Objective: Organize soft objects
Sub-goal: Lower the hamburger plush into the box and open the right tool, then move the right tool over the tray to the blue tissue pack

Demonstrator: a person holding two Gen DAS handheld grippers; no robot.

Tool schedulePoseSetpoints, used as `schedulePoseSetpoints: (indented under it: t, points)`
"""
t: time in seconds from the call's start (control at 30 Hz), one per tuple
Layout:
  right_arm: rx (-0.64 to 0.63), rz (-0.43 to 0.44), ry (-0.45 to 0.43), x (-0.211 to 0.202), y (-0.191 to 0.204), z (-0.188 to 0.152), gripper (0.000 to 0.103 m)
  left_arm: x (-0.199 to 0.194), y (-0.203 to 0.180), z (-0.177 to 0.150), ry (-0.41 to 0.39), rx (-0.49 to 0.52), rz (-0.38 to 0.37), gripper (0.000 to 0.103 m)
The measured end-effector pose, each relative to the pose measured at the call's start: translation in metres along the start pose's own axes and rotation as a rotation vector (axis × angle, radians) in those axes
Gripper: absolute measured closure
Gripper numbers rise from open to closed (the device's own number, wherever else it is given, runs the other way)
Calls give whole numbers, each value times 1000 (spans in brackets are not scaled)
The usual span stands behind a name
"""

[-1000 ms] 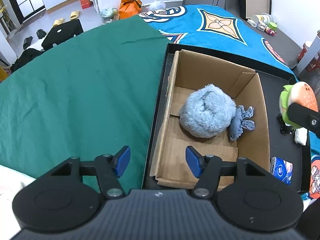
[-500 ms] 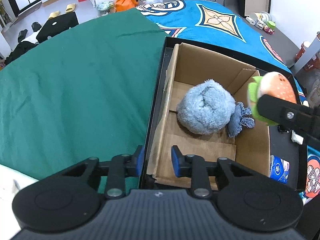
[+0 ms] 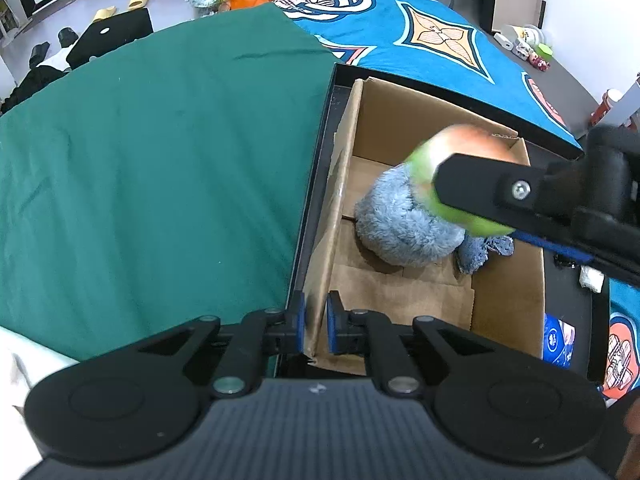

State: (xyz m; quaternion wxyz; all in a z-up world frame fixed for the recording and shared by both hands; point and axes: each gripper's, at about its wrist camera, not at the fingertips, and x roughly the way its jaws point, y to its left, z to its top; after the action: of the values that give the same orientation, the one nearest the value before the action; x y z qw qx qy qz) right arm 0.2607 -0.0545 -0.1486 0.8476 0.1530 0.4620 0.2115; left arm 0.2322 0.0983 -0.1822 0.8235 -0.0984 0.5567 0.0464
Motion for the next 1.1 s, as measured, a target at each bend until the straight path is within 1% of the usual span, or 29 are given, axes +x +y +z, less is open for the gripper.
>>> schedulePoseSetpoints:
  t: [0.17,0.47,0.57,0.63,0.8,0.87,0.97,1.03,1.1]
  points:
    - [14,-16,15,-3,-10,-4,41,1,0,1,6,-2,-2,93]
    - [-4,-26,0,-23,-27,-7,42,1,-3,1,17,13,13,93]
    - [-13,-44,-13,-32,-34,-9,42,1,-6,1,23,24,29,92]
    - [-18,-55,-19,-37,-39,-11,42,-1,-9,0,14,40,42,89]
    - [-20,-76,-33,-46,-51,-13,42,-4,-12,-1,5,48,72,88]
    - [-23,-85,-44,-51,-57,-13,42,-6,-13,-2,5,51,78,86]
    - [-12,-97,-58,-57,-68,-15,40,-9,-17,-4,-7,68,88,76]
    - [-2,-107,-65,-59,-75,-16,39,-11,-20,-5,-17,83,99,65]
    - [10,-120,-66,-60,-83,-19,38,-14,-22,-6,-27,93,113,61]
